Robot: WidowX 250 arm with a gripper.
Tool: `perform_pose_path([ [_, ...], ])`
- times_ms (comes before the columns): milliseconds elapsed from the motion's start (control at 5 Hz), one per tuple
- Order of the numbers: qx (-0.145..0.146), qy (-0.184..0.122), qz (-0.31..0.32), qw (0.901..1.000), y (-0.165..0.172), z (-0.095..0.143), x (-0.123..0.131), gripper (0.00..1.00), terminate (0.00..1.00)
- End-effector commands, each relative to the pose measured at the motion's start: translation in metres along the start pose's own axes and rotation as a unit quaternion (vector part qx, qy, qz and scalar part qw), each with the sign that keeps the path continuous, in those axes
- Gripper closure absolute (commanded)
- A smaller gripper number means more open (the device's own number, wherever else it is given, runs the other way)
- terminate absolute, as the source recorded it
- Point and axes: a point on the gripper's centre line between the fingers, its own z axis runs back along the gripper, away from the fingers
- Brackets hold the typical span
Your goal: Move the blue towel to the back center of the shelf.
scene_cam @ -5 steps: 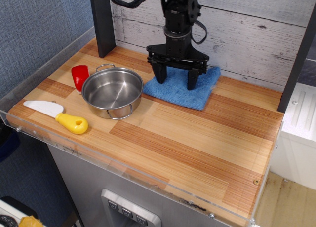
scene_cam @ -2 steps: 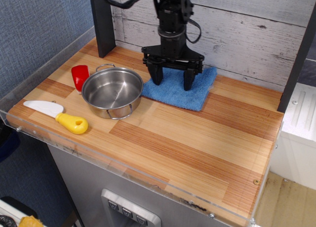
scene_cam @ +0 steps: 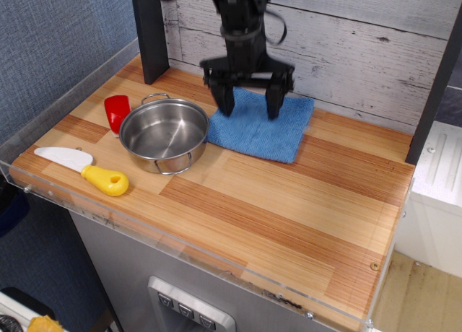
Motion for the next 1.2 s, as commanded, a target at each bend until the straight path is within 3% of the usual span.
perform_pose_path([
  [0, -0.018, -0.058, -0.005, 0.9982, 0.000, 0.068, 0.002, 0.00, 0.00],
  [400, -0.018, -0.079, -0.005, 0.9967, 0.009, 0.111, -0.007, 0.00, 0.00],
  [800, -0.018, -0.079, -0.005, 0.9967, 0.009, 0.111, -0.007, 0.00, 0.00],
  [1000, -0.018, -0.079, -0.005, 0.9967, 0.009, 0.111, -0.007, 0.00, 1.00],
])
